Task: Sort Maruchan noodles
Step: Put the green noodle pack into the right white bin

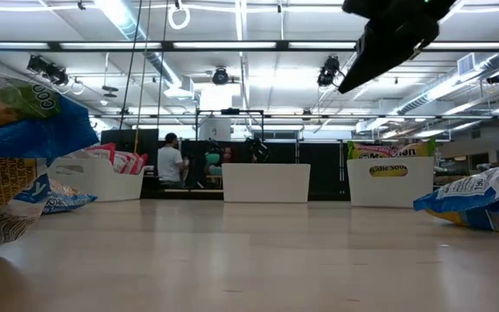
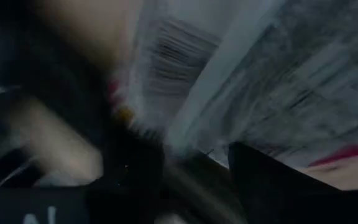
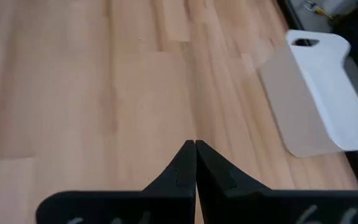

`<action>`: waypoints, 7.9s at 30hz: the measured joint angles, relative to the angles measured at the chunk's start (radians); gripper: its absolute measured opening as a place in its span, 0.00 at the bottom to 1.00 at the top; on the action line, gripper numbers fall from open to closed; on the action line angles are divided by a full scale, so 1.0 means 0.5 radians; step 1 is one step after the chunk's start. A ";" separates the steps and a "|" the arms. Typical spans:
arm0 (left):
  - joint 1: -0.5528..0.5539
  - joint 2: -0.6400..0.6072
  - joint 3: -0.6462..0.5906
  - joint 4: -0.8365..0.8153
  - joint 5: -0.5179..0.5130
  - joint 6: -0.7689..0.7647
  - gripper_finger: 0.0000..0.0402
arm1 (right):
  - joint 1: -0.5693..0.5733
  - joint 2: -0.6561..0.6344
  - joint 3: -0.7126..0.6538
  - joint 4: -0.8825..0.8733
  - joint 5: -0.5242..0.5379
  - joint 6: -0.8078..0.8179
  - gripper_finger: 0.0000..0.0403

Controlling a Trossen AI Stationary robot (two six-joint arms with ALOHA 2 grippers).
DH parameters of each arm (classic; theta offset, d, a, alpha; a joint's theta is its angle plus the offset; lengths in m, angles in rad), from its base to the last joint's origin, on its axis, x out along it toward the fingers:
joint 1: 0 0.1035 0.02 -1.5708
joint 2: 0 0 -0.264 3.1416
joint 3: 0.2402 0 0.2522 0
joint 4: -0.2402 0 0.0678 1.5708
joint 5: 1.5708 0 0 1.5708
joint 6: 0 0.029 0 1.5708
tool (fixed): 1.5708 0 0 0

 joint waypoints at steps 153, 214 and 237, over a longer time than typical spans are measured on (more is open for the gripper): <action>0.746 -0.595 -0.162 1.420 -2.209 1.912 0.47 | 0.195 1.190 -0.031 0.504 0.533 -0.207 0.53; 0.741 -0.595 -0.162 1.443 -2.157 1.855 0.47 | -1.020 -0.993 -0.355 -0.292 0.046 -0.575 0.01; 0.748 -0.595 -0.162 1.462 -2.166 1.915 0.47 | -1.739 -1.060 -0.614 0.183 -0.538 -0.886 0.01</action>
